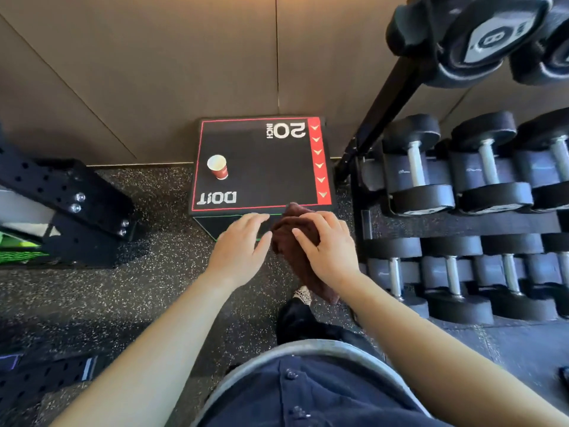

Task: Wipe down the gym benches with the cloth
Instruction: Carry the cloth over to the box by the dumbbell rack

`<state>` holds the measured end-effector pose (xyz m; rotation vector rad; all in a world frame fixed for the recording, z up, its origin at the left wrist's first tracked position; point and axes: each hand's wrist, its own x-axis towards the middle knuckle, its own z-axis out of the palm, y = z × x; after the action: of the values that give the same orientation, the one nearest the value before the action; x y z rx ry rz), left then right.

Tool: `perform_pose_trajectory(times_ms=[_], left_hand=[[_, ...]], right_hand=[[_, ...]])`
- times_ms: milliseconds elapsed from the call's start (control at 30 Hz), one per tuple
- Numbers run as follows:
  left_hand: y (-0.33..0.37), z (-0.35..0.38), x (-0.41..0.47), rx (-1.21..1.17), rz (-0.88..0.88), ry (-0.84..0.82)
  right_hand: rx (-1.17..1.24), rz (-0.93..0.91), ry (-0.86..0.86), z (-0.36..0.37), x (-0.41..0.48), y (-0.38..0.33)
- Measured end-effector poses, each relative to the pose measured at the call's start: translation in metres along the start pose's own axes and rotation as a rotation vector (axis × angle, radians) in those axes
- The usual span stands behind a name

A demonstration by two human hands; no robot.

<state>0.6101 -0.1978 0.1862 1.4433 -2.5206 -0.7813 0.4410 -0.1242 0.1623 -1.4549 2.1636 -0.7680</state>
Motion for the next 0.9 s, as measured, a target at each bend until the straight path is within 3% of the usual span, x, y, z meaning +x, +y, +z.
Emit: perform_pose_trajectory(times_ms=[400, 667, 900], left_hand=[[-0.017, -0.031, 0.182, 0.041, 0.158, -0.159], [-0.032, -0.039, 0.3, 0.12, 0.399, -0.369], [-0.063, -0.008, 0.378, 0.166, 0.481, -0.491]], right_hand=[[0.002, 0.231, 0.074, 0.011, 0.151, 0.003], [0.008, 0.472, 0.238, 0.034, 0.223, 0.003], [0.048, 0.643, 0.328, 0.081, 0.277, 0.031]])
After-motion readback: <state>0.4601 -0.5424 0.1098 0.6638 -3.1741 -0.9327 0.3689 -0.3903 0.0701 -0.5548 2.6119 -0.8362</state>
